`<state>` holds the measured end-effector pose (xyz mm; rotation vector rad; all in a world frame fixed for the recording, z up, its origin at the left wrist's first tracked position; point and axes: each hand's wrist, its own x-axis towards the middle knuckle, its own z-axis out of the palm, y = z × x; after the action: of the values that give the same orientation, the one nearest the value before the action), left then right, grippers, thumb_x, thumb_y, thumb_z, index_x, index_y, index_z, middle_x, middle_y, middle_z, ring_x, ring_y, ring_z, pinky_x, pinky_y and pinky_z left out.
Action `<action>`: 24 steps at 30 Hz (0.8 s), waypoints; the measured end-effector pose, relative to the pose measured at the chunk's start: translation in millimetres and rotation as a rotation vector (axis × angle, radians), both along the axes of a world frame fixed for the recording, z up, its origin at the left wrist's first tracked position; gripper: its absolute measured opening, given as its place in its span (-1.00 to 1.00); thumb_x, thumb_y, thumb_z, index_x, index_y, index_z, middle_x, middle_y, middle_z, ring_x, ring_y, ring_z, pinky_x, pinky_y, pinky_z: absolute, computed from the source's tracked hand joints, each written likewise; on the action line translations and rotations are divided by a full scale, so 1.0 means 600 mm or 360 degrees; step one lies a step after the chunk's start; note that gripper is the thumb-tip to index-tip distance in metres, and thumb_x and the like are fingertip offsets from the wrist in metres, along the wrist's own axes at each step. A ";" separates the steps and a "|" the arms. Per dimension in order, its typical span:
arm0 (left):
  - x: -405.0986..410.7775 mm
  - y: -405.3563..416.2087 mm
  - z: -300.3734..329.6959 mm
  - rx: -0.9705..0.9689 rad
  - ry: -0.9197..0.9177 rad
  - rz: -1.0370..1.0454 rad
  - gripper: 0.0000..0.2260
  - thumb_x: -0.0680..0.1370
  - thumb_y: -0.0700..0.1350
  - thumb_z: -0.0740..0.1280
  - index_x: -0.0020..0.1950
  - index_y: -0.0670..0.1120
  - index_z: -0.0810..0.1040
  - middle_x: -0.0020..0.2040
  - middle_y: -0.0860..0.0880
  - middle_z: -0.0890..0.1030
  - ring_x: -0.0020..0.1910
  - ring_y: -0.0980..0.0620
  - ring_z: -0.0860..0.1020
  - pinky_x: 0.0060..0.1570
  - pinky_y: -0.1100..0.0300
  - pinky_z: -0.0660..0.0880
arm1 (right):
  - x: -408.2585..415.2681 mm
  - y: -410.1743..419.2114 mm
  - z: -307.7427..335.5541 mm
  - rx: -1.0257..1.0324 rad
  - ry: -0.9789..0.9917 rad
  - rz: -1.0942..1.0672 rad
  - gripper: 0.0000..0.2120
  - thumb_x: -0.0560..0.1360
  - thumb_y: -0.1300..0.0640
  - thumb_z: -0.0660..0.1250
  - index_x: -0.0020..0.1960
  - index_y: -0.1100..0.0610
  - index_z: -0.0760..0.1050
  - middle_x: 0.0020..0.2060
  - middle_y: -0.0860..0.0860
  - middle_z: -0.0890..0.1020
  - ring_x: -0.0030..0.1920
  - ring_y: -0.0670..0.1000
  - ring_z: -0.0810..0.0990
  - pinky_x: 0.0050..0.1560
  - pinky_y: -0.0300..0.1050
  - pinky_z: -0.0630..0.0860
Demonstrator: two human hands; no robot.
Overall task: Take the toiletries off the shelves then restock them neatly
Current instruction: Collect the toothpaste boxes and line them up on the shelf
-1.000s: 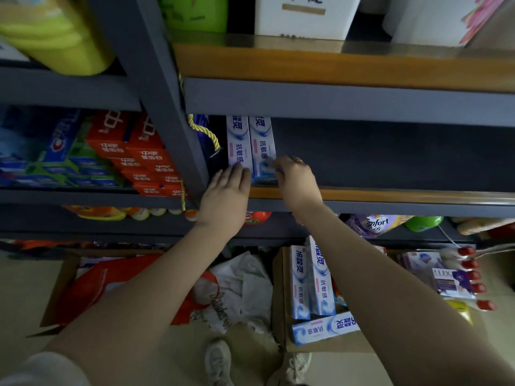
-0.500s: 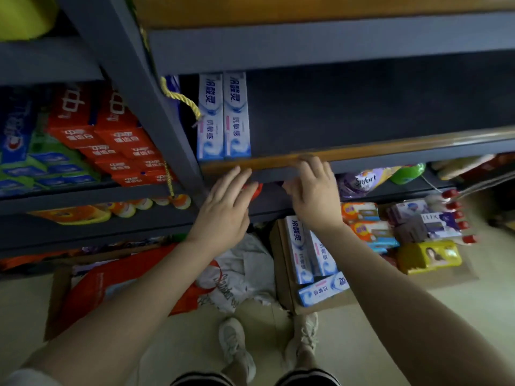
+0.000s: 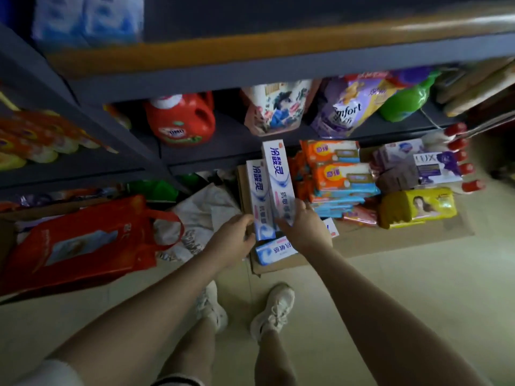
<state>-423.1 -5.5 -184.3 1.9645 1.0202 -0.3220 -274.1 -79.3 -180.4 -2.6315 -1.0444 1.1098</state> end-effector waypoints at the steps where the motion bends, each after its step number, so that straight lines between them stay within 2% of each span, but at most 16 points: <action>1: 0.004 -0.011 -0.019 -0.0003 0.0019 0.0052 -0.66 0.56 -0.20 0.23 0.34 -0.17 0.37 0.32 -0.15 0.43 0.26 -0.09 0.43 0.16 0.18 0.34 | -0.005 0.007 -0.011 0.0010 -0.0056 0.0001 -0.37 0.50 -0.15 0.26 0.39 0.19 0.18 0.27 0.15 0.39 0.24 0.21 0.44 0.10 0.11 0.46; 3: 0.010 -0.030 -0.057 0.0002 0.0100 0.0186 -0.61 0.56 -0.17 0.25 0.38 -0.15 0.32 0.35 -0.14 0.38 0.29 -0.09 0.41 0.19 0.15 0.34 | -0.010 0.017 -0.030 0.0012 -0.0182 0.0015 -0.33 0.46 -0.15 0.31 0.38 0.19 0.15 0.24 0.12 0.38 0.22 0.19 0.46 0.06 0.10 0.49; 6: 0.027 -0.054 -0.103 0.0019 0.0205 0.0412 -0.50 0.51 -0.08 0.33 0.41 -0.11 0.27 0.32 -0.12 0.35 0.26 -0.14 0.43 0.15 0.04 0.41 | -0.004 0.020 -0.036 0.0067 -0.0256 0.0060 -0.43 0.43 -0.06 0.36 0.27 0.21 0.23 0.17 0.12 0.41 0.15 0.18 0.50 -0.08 -0.01 0.44; 9: 0.057 -0.069 -0.132 0.0060 0.0232 0.0569 -0.34 0.44 -0.01 0.41 0.44 -0.12 0.19 0.27 -0.15 0.36 0.23 -0.16 0.42 0.08 -0.03 0.46 | 0.010 -0.005 -0.021 0.0206 -0.0087 0.0074 -0.47 0.38 -0.05 0.38 0.17 0.21 0.26 0.08 0.12 0.45 0.07 0.18 0.51 -0.15 -0.04 0.41; 12: 0.085 -0.065 -0.148 0.0150 0.0316 0.0661 -0.34 0.42 0.03 0.40 0.41 -0.14 0.19 0.26 -0.16 0.34 0.22 -0.18 0.42 0.05 -0.07 0.46 | 0.015 -0.042 0.000 0.0275 0.0195 0.0054 -0.56 0.38 -0.01 0.38 0.05 0.17 0.23 -0.03 0.12 0.53 -0.07 0.16 0.54 -0.22 -0.01 0.52; 14: 0.096 -0.063 -0.154 0.0237 0.0383 0.0643 -0.29 0.39 0.07 0.43 0.40 -0.14 0.18 0.26 -0.15 0.32 0.21 -0.18 0.41 0.01 -0.07 0.46 | 0.020 -0.061 0.006 0.0343 0.0278 0.0002 -0.66 0.41 0.12 0.34 0.01 0.16 0.21 -0.15 0.09 0.54 -0.21 0.11 0.50 -0.41 -0.18 0.38; 16: 0.099 -0.064 -0.157 0.0242 0.0455 0.0666 -0.24 0.35 0.06 0.47 0.41 -0.12 0.15 0.28 -0.14 0.30 0.20 -0.18 0.41 0.01 -0.04 0.45 | 0.031 -0.067 0.006 0.0427 0.0327 -0.0100 -0.69 0.41 0.20 0.33 0.03 0.20 0.24 -0.24 0.05 0.51 -0.29 0.05 0.44 -0.49 -0.24 0.26; 18: 0.090 -0.058 -0.153 0.0172 0.0510 0.0747 -0.32 0.36 0.00 0.46 0.36 -0.14 0.21 0.24 -0.15 0.34 0.16 -0.20 0.44 -0.01 -0.02 0.45 | 0.041 -0.064 0.011 0.0493 0.0415 -0.0262 -0.69 0.43 0.22 0.33 0.07 0.20 0.26 -0.25 -0.02 0.48 -0.29 -0.03 0.46 -0.44 -0.29 0.34; 19: 0.082 -0.052 -0.148 0.0128 0.0496 0.0808 -0.41 0.36 -0.03 0.45 0.29 -0.16 0.29 0.18 -0.15 0.39 0.12 -0.19 0.48 -0.04 0.00 0.46 | 0.044 -0.060 0.015 0.0527 0.0460 -0.0352 -0.69 0.43 0.20 0.34 0.07 0.16 0.26 -0.21 -0.04 0.49 -0.24 -0.04 0.49 -0.33 -0.30 0.43; 21: 0.060 -0.035 -0.122 0.0069 0.0339 0.0914 -0.65 0.37 -0.05 0.39 0.06 -0.18 0.42 0.00 -0.12 0.50 -0.01 -0.15 0.54 -0.18 0.11 0.47 | 0.048 -0.051 0.026 0.0581 0.0503 -0.0474 -0.69 0.43 0.16 0.35 0.07 0.10 0.27 -0.15 -0.03 0.52 -0.11 0.05 0.56 -0.09 -0.02 0.54; 22: 0.048 -0.027 -0.100 0.0038 0.0241 0.0930 -0.73 0.40 -0.05 0.36 -0.03 -0.17 0.43 -0.09 -0.09 0.52 -0.06 -0.12 0.54 -0.27 0.16 0.42 | 0.048 -0.046 0.033 0.0597 0.0527 -0.0508 -0.69 0.43 0.14 0.36 0.07 0.08 0.28 -0.13 -0.02 0.53 -0.07 0.08 0.57 -0.05 0.09 0.55; 24: 0.022 -0.015 -0.048 -0.0040 0.0079 0.0965 -0.81 0.46 -0.06 0.33 -0.07 -0.15 0.43 -0.19 -0.04 0.49 -0.13 -0.09 0.50 -0.38 0.18 0.31 | 0.044 -0.038 0.056 0.0642 0.0607 -0.0531 -0.69 0.39 0.05 0.36 0.05 0.03 0.31 -0.08 0.02 0.55 -0.05 0.10 0.59 -0.02 0.20 0.55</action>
<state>-409.8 -14.5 -213.2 1.5357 1.5691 -0.0428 -247.8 -101.9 -147.1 -2.0724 -0.6400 1.1205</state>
